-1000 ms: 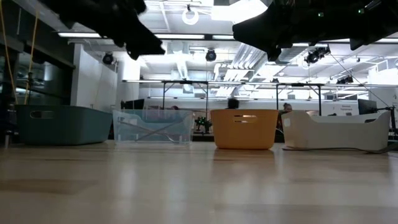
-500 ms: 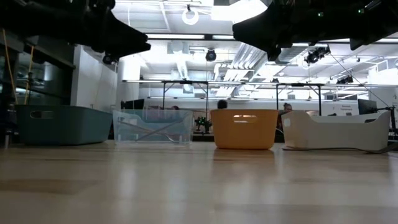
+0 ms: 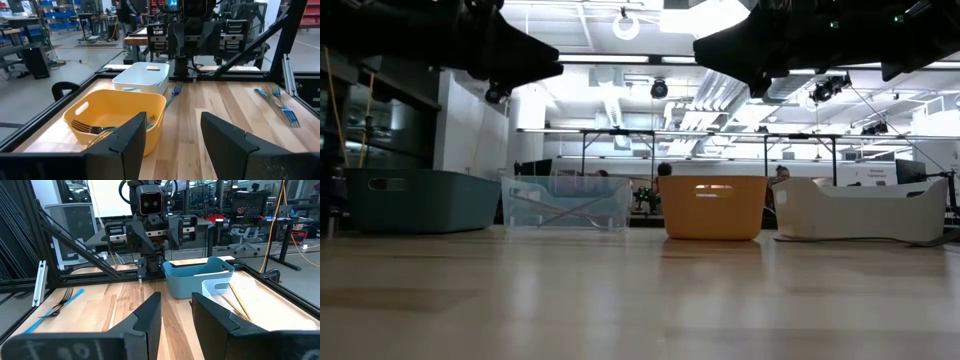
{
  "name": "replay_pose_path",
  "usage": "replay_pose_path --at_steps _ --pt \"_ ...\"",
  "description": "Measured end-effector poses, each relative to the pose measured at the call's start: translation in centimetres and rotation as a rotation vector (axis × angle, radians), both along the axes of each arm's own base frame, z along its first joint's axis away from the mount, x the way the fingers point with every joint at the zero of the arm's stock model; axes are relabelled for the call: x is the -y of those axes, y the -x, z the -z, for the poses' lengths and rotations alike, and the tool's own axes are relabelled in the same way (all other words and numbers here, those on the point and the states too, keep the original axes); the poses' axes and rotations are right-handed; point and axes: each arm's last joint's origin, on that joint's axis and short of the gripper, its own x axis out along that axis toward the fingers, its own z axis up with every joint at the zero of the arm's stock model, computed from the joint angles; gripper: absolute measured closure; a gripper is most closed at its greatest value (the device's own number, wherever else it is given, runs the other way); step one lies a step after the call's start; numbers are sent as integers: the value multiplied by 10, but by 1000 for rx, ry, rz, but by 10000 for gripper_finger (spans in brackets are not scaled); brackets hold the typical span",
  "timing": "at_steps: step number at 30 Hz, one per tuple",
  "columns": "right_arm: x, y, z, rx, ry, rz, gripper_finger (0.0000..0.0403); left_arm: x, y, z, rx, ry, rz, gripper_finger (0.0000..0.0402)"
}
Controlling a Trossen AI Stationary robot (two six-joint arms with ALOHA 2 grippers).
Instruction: Sort silverware by color (type)
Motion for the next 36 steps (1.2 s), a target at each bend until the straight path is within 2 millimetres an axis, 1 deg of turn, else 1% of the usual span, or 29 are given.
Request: replay_pose_path --at_steps 13,36 --pt "0 0 0 0 0 0 299 0 0 -3 36 3 0 220" --pt "0 0 0 0 -8 0 299 0 0 -4 38 3 0 220"
